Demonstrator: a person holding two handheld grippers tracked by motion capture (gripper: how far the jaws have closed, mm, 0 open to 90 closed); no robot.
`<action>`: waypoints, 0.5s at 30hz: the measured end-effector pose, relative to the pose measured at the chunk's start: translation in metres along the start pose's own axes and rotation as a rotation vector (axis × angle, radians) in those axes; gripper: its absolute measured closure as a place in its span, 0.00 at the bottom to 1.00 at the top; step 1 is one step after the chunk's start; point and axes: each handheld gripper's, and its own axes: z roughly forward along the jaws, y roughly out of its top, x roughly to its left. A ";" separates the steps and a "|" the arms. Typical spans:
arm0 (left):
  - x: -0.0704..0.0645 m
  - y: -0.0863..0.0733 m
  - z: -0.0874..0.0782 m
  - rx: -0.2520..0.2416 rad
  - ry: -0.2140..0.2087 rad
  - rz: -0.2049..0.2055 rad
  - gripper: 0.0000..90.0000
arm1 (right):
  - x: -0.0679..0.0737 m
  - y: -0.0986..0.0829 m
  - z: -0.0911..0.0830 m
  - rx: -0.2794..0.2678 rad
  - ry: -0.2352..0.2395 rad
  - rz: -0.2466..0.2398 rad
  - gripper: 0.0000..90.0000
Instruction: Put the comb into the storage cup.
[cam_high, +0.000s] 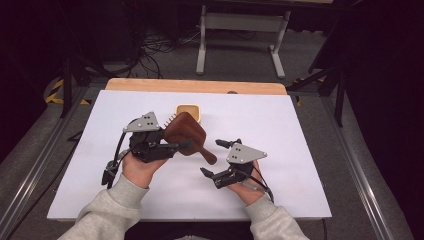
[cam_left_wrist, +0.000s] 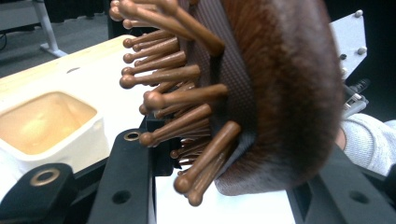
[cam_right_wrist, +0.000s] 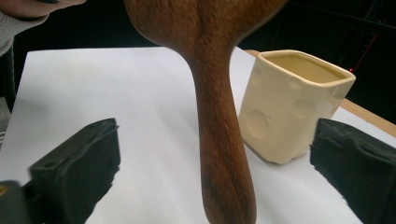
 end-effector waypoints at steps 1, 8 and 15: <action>0.001 0.002 -0.001 -0.002 0.003 0.007 0.65 | -0.001 0.000 -0.001 0.002 0.000 0.006 0.01; 0.003 0.015 -0.005 0.007 0.023 0.032 0.65 | -0.004 0.000 -0.007 -0.008 0.024 0.017 0.00; 0.007 0.027 -0.009 0.003 0.041 0.038 0.65 | -0.009 0.000 -0.014 -0.008 0.000 0.025 0.00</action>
